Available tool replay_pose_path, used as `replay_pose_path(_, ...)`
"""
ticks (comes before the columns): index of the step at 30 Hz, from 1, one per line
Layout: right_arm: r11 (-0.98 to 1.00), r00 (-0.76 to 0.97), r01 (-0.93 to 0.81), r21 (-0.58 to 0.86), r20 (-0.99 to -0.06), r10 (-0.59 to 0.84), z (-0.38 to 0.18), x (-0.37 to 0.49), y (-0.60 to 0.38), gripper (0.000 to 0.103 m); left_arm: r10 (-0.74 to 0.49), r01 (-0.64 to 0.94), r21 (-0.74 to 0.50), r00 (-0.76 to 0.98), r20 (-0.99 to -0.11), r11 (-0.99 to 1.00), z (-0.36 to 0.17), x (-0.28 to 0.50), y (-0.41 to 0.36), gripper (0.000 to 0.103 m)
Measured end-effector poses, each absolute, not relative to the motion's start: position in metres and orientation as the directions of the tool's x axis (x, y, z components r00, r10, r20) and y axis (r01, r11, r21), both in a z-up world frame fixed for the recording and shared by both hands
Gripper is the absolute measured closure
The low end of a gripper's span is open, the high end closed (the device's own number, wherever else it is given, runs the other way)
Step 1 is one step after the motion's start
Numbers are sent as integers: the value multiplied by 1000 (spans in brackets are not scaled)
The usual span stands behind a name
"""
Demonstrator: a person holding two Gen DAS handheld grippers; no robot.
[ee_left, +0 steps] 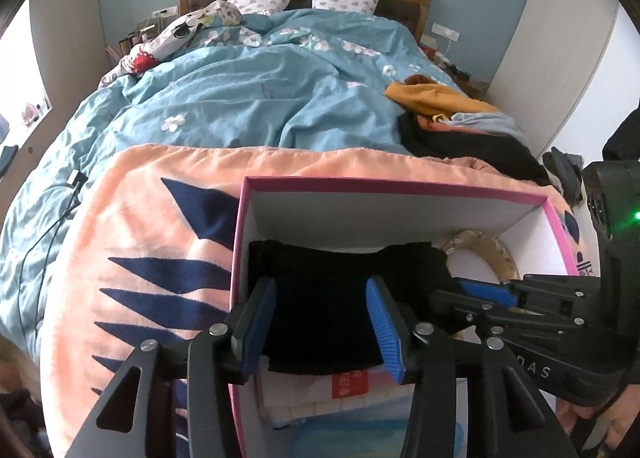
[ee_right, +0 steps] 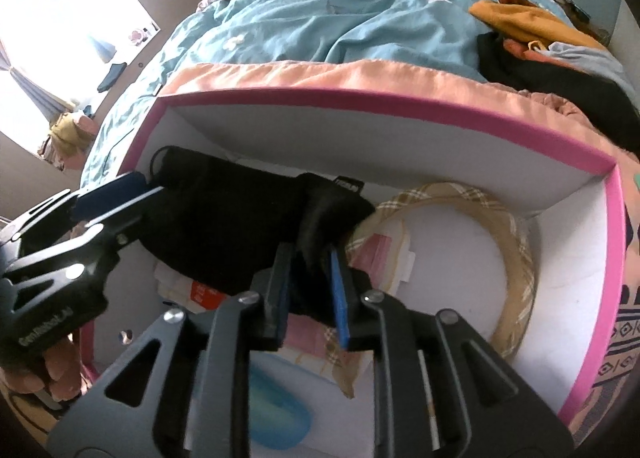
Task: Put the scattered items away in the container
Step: 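Open the left gripper to release the pouch into the box, then withdraw the left gripper from the box toward the white lotion bottle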
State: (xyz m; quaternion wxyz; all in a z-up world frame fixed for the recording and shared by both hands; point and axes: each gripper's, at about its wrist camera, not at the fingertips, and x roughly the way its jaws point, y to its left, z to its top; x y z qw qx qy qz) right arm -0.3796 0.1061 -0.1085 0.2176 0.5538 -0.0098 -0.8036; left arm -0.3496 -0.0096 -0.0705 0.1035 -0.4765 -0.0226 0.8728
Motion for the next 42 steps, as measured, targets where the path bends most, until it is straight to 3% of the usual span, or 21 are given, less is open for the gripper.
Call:
replay_pose_path(1,-908,-297,338,247,-887,-352,-107,-379,107,78,192,-152,-130,-536,-822,-980,-68,-347,-10,41)
replay_pose_path(5,-916,-312,325,236,-888,-339,-104,-374,114,73,203,-150,-142,-576,-792,-978,-55,-334,-17,38)
replay_pose_path(10,-920,-343,302,250,-872,-349,-96,-363,124,71,210,-137,-160,-633,-745,-978,-38,-314,-29,21)
replay_pose_path(18,-907,-368,302,293,-842,-394,-81,-331,123,70,246,-108,-231,-639,-729,-967,-32,-279,-48,13)
replay_pose_path(31,-823,-388,434,367,-749,-538,-34,-234,131,60,287,-95,-297,-635,-717,-950,-32,-187,-87,13)
replay_pose_path(42,-730,-184,538,421,-787,-589,-75,-123,99,59,281,-107,-264,-509,-814,-959,-78,-110,-88,13)
